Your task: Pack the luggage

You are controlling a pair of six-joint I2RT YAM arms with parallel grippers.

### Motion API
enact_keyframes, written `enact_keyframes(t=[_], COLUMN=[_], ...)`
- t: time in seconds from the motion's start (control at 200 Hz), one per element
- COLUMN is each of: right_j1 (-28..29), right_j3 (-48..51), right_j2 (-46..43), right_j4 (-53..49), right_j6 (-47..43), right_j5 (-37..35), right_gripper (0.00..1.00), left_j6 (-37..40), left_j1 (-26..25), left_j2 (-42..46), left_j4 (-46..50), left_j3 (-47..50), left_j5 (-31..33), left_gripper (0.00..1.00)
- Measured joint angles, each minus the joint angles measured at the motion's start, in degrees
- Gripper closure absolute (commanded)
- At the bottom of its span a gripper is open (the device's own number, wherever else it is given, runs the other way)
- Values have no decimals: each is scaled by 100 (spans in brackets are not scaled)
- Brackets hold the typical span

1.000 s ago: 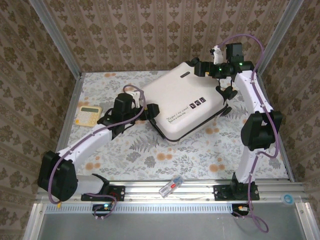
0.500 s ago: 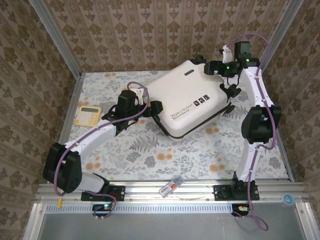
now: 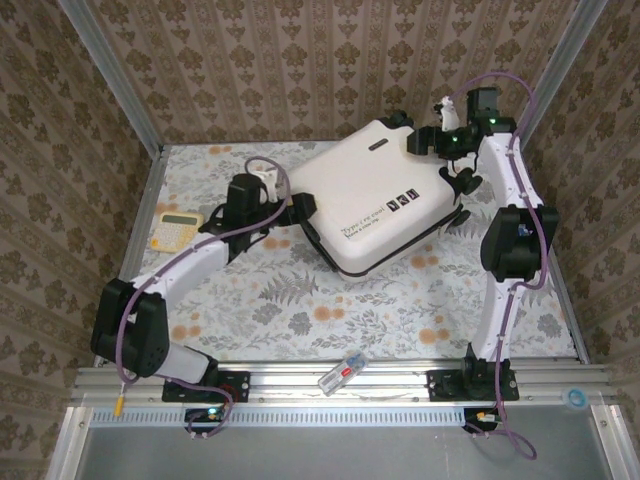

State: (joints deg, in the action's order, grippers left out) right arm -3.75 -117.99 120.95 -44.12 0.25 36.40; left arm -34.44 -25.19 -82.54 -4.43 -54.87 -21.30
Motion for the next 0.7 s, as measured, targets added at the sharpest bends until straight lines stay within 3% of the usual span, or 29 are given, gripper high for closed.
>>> enact_keyframes(t=[0.15,0.44,0.7], right_j1=[317,1318,1937], right_j3=[949,2616,2533], right_j2=[-555,-1530,-1574], right_j4=[737,2212,2103], right_j6=[177,966,1220], right_j5=[-39,-446,-737], right_gripper=[19,20,21], left_j6=[68,107,107], left_j1=[660,1029,1036], left_j2=[22,955,1875], left_j4=[9,232,1172], left_j3=[7,664,872], left_j5=[22,691,1552], left_gripper=[16,16,15])
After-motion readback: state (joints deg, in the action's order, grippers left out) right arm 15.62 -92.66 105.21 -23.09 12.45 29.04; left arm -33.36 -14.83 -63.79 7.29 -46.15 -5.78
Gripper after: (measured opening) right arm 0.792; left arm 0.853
